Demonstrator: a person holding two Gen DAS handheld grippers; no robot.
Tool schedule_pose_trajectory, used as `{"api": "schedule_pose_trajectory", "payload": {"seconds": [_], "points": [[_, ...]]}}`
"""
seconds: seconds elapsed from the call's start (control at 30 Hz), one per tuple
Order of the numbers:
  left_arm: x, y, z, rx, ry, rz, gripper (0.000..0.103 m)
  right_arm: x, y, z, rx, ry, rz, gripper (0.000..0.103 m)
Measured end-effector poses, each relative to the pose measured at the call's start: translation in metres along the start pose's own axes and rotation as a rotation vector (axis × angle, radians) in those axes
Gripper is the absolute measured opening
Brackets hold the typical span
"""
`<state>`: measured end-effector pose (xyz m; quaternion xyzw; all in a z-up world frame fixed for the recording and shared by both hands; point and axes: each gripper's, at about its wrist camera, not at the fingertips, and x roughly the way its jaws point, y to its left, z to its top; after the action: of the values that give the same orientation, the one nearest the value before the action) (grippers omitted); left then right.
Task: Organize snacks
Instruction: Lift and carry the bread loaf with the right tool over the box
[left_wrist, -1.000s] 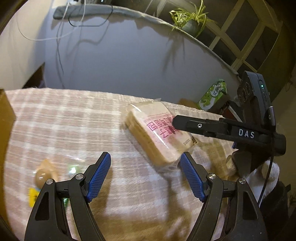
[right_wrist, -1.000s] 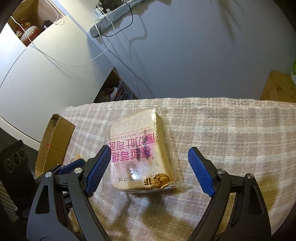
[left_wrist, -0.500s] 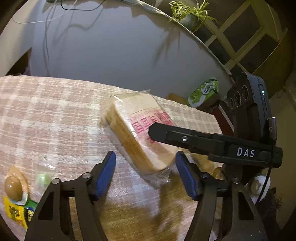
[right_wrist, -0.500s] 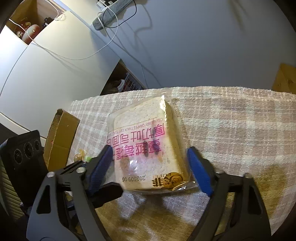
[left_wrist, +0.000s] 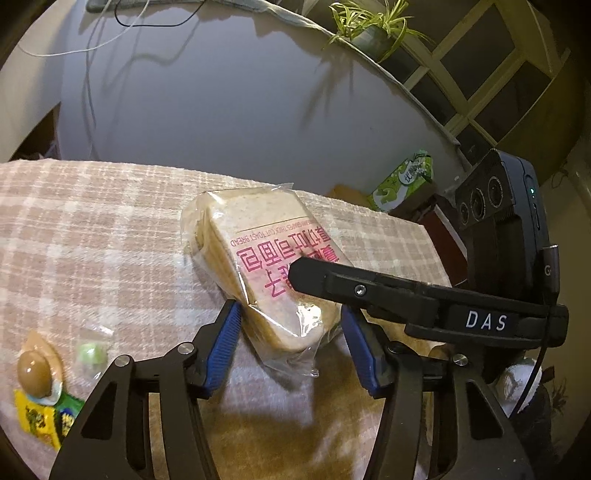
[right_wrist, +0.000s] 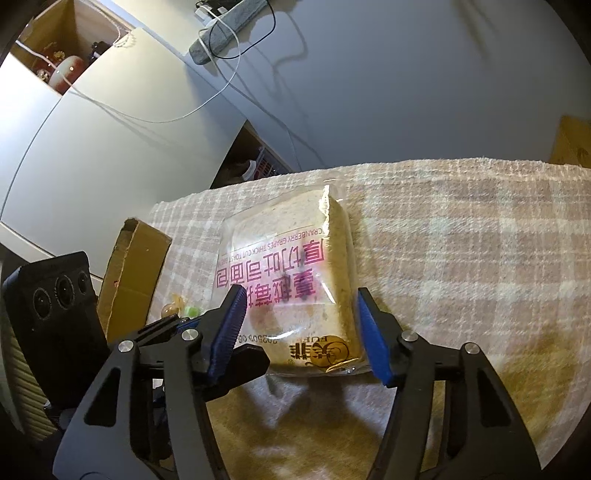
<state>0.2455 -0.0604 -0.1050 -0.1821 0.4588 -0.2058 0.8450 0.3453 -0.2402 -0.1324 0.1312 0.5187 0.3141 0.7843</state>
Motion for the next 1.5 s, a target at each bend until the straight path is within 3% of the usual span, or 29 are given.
{"api": "schedule_pose_trajectory", "payload": {"seconds": [0.47,0.83,1.5], "points": [[-0.053,-0.007,-0.013,0.043,-0.072,0.041,0.055,-0.020,0.050,-0.015,-0.074,-0.034,0.018,0.062],[-0.108,-0.007,-0.023,0.057,-0.165,0.073,0.056,-0.035,0.115,-0.025,-0.164,-0.062,0.038,0.062],[-0.198,0.053,-0.052,-0.001,-0.298,0.170,0.055,0.003,0.231,-0.037,-0.310,-0.027,0.111,0.062]]}}
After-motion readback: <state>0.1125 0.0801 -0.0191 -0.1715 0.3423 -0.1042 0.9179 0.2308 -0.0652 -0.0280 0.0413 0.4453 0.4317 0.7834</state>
